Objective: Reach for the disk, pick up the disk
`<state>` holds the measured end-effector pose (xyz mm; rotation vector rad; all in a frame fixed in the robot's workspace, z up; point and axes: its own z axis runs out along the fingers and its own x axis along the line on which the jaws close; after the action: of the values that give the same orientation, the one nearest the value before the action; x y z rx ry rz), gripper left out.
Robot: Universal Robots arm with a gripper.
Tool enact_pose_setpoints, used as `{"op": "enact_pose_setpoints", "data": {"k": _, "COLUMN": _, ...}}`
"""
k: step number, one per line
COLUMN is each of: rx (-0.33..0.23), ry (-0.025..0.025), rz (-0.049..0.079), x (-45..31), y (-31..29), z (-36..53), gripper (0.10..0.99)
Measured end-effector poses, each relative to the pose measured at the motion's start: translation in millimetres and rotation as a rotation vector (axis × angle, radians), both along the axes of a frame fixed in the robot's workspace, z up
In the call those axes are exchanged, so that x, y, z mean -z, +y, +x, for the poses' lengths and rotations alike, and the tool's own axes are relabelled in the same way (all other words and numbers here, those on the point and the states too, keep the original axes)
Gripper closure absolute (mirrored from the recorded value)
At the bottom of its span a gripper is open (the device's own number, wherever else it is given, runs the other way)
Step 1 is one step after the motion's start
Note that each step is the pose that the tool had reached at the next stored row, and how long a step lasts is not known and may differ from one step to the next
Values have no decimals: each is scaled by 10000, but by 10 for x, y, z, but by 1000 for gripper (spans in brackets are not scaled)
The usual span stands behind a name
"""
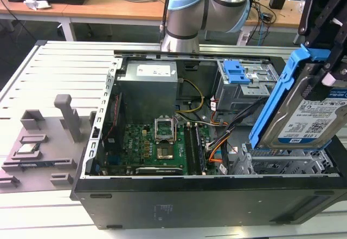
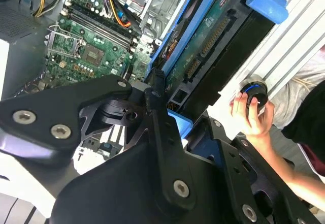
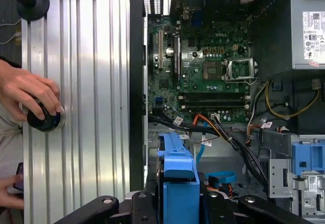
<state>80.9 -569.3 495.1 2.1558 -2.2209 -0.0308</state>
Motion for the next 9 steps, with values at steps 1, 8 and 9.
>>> {"op": "enact_pose_setpoints", "data": {"k": 1, "rx": 1, "ry": 7, "rz": -1, "x": 15, "y": 7, "z": 31, "gripper": 722}}
{"op": "enact_pose_setpoints", "data": {"k": 8, "rx": 0, "ry": 50, "rz": -1, "x": 137, "y": 54, "z": 121, "gripper": 722}}
{"op": "enact_pose_setpoints", "data": {"k": 9, "rx": 0, "ry": 55, "rz": 0, "x": 156, "y": 65, "z": 129, "gripper": 722}}
